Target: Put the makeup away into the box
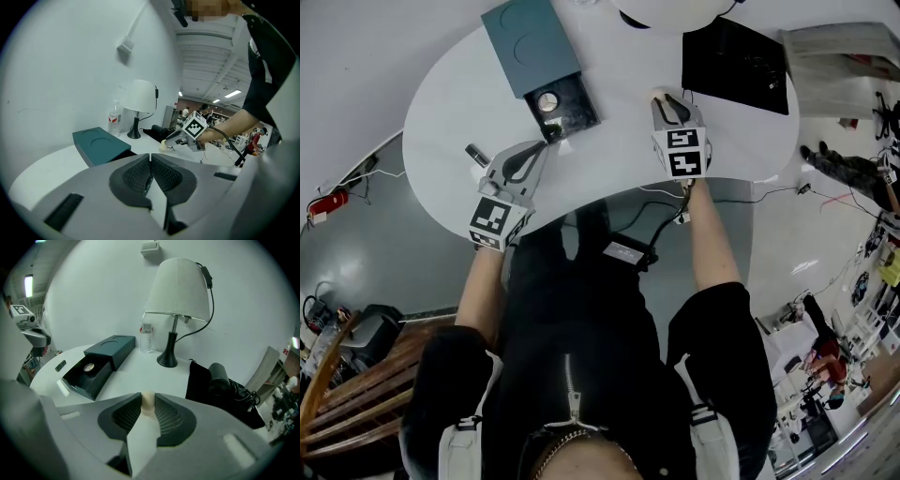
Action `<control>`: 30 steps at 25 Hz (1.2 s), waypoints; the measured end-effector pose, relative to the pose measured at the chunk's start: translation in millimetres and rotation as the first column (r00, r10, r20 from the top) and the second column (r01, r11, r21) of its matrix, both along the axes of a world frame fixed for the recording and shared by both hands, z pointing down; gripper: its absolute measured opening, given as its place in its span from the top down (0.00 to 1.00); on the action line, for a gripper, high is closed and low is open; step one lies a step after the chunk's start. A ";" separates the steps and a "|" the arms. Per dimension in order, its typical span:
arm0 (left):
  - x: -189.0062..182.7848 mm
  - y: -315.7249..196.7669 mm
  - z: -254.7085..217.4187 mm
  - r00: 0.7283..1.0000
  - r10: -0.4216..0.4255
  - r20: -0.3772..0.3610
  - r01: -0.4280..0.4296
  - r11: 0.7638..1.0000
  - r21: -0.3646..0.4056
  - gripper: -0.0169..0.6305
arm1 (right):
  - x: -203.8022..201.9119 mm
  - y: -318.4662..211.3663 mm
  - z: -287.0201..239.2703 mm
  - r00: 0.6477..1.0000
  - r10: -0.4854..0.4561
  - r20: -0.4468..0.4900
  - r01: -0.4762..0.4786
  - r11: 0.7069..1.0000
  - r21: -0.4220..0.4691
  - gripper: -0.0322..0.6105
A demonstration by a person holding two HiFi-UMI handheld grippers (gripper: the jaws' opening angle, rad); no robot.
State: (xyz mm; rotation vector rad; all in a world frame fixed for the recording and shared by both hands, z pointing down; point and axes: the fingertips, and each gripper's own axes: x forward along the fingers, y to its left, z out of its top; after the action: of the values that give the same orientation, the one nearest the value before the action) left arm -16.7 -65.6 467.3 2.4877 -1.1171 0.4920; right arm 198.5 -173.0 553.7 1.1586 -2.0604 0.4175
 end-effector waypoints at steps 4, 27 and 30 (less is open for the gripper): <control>-5.3 2.3 -3.5 1.000 -0.017 -0.005 0.018 1.000 0.011 0.95 | -11.8 0.1 -7.0 1.000 -0.026 0.009 0.026 1.000 0.010 0.81; -69.1 44.8 -6.6 0.986 -0.167 -0.010 0.167 0.986 0.007 0.95 | -124.6 20.8 -43.8 0.969 -0.210 0.130 0.208 0.978 0.031 0.81; -75.7 50.1 -4.7 0.984 -0.179 -0.011 0.179 0.984 0.004 0.95 | -146.9 32.2 -42.3 0.957 -0.269 0.110 0.268 0.963 0.031 0.81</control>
State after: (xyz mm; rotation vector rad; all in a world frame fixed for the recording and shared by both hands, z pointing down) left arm -92.4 -15.5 462.6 2.3623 -1.3238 0.4246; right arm 51.6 -140.7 511.4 0.8629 -2.2853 0.3404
